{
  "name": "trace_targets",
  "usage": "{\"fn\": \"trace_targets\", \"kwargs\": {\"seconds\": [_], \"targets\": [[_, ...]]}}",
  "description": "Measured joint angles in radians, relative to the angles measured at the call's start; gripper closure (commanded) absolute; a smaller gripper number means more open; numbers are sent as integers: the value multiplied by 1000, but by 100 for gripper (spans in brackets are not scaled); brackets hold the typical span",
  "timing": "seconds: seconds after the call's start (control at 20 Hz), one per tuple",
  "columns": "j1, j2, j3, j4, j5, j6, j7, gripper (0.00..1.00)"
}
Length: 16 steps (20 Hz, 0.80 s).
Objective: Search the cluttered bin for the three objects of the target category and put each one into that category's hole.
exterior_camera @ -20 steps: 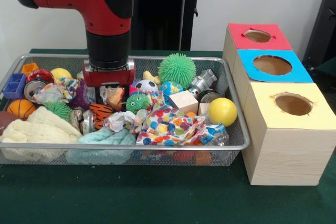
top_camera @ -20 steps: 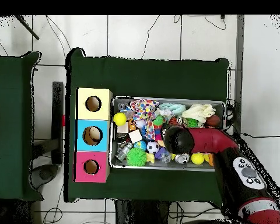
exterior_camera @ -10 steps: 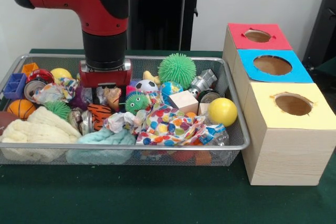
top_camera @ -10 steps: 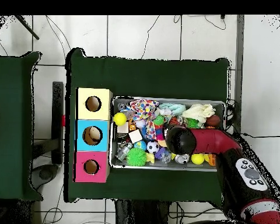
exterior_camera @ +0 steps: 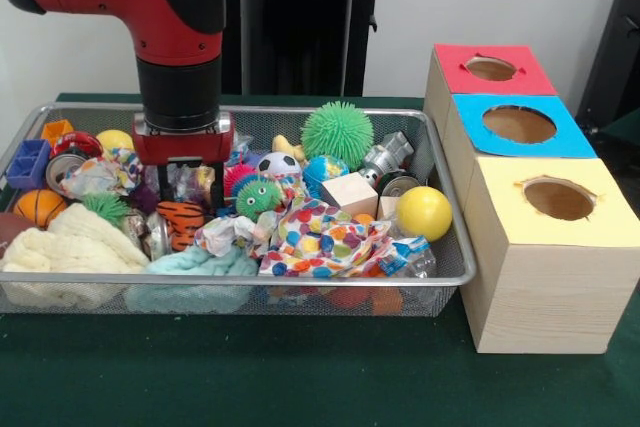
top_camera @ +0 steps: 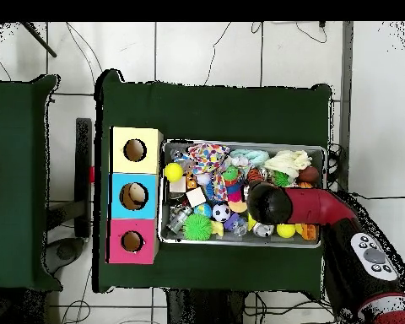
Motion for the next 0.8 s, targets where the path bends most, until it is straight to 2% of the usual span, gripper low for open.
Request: {"fn": "trace_targets", "kwargs": {"seconds": [0.6, 0.65, 0.8], "targets": [[-1, 1, 24, 0, 3, 0, 0, 0], [-2, 1, 29, 0, 3, 0, 0, 100], [-4, 1, 33, 0, 3, 0, 0, 100]]}}
